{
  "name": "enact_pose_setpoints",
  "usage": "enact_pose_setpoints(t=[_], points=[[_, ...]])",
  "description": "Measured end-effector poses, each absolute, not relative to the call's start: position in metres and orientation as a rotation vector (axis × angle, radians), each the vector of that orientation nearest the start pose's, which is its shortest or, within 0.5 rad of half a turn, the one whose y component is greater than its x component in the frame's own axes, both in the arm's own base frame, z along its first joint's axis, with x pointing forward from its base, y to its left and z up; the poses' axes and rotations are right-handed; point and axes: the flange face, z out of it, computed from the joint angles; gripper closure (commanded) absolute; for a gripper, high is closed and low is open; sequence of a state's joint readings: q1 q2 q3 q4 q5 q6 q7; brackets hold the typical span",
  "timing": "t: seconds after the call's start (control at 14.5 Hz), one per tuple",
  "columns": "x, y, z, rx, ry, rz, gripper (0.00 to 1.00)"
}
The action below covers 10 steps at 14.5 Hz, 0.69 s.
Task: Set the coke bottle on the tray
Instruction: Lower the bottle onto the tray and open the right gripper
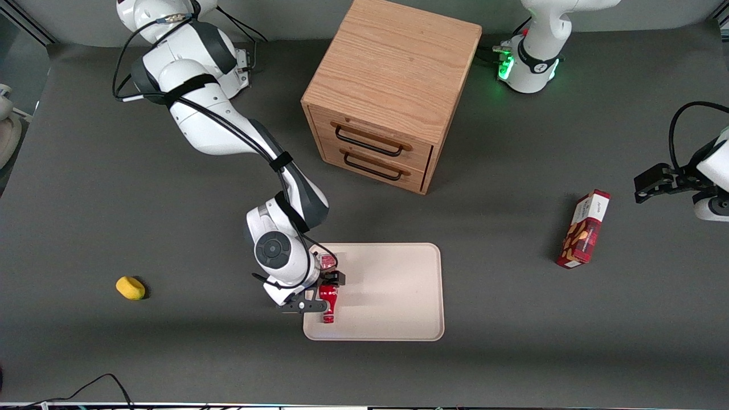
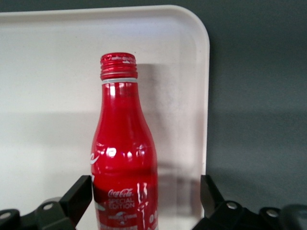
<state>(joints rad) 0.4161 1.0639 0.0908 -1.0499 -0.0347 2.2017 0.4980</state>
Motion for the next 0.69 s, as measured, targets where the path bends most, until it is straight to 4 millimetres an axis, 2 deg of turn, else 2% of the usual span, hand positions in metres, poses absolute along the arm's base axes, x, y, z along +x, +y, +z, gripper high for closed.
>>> enact_pose_setpoints(t=[0.14, 0.34, 0.55, 0.69], points=[[0.700, 0.358, 0.192, -3.051, 0.034, -0.094, 0.00], [0.704, 0.356, 0.214, -3.042, 0.040, -0.125, 0.00], [0.706, 0.352, 0.248, -3.045, 0.045, -0.127, 0.00], [0.708, 0.342, 0.285, -3.051, 0.064, -0.131, 0.00]])
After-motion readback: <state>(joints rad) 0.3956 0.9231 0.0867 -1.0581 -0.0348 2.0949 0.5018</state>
